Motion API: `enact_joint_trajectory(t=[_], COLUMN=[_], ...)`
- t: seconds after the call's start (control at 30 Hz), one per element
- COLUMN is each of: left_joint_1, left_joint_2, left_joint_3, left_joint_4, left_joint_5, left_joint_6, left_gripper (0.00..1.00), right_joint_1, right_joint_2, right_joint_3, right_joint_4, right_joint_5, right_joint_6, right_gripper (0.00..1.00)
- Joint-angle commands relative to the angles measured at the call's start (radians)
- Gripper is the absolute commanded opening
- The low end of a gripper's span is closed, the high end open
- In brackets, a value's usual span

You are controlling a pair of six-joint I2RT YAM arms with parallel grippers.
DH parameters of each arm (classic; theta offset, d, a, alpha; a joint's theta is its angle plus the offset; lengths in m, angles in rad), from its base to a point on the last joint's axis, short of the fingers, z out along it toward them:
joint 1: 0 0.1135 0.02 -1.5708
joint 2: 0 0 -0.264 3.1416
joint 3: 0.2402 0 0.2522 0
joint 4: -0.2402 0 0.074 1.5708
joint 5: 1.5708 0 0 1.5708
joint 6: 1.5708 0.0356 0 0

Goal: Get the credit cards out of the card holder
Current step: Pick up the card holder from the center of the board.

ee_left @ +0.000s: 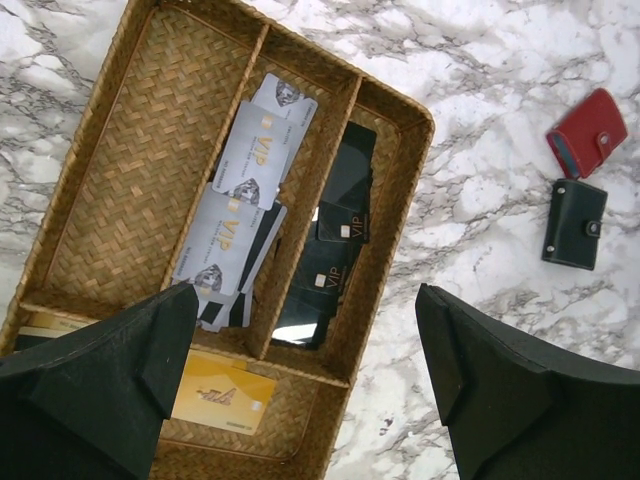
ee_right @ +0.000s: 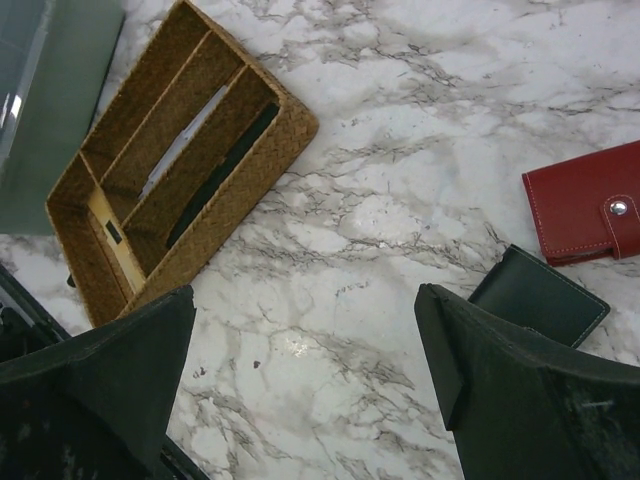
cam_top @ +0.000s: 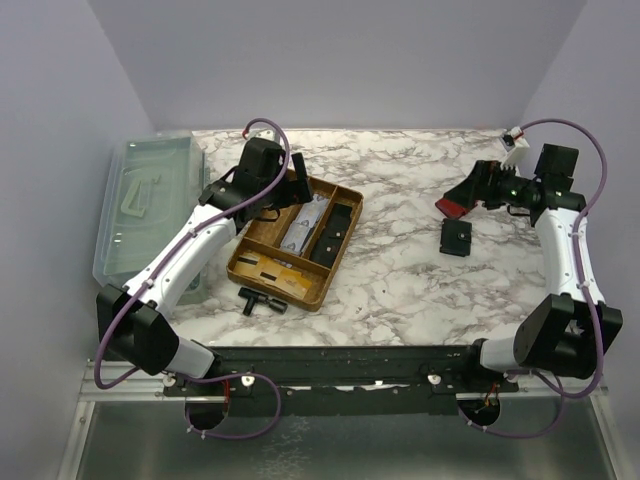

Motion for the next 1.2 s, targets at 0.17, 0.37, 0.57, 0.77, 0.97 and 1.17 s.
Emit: enact_joint_trajectory(t=[0.17,0.37,0.57,0.77,0.97,1.17], left_joint_1=[0.015,0.019,0.02,0.02,0.021,0.022], left_joint_2=[-0.009,-0.009,-0.02,-0.018,-0.052,-0.033], left_joint_3=[0.007,-0.015,-0.043,-0.04,-0.071,-0.045], left_joint_4=[0.045,0.058,0.093,0.133,0.148,0.149], left_joint_5=[0.02,0.041,0.119,0.179,0.154,0.171], left_joint_6=[-0.103,-0.062,0.018,-0.019,-0.07,-0.074], left_gripper=[0.99,0.99,0.99,0.99,0.99,0.99], right_joint_1=[-0.009,-0.009,-0.011,-0.016,-0.044,-0.054], right_joint_2=[0.034,-0.008,0.021,0.074,0.079,0.146], right_joint_3=[0.007,0.015,0.079,0.076,0.069,0.108], right_joint_4=[0.116,0.086,-0.025,-0.028,-0.03,-0.053], right_joint_5=[-0.139,-0.101,-0.005,0.016,0.015,-0.028], right_joint_6=[0.027,-0.12,-0.152,-0.126,-0.16,-0.127], right_gripper=[1.0,1.0,1.0,1.0,1.0,1.0])
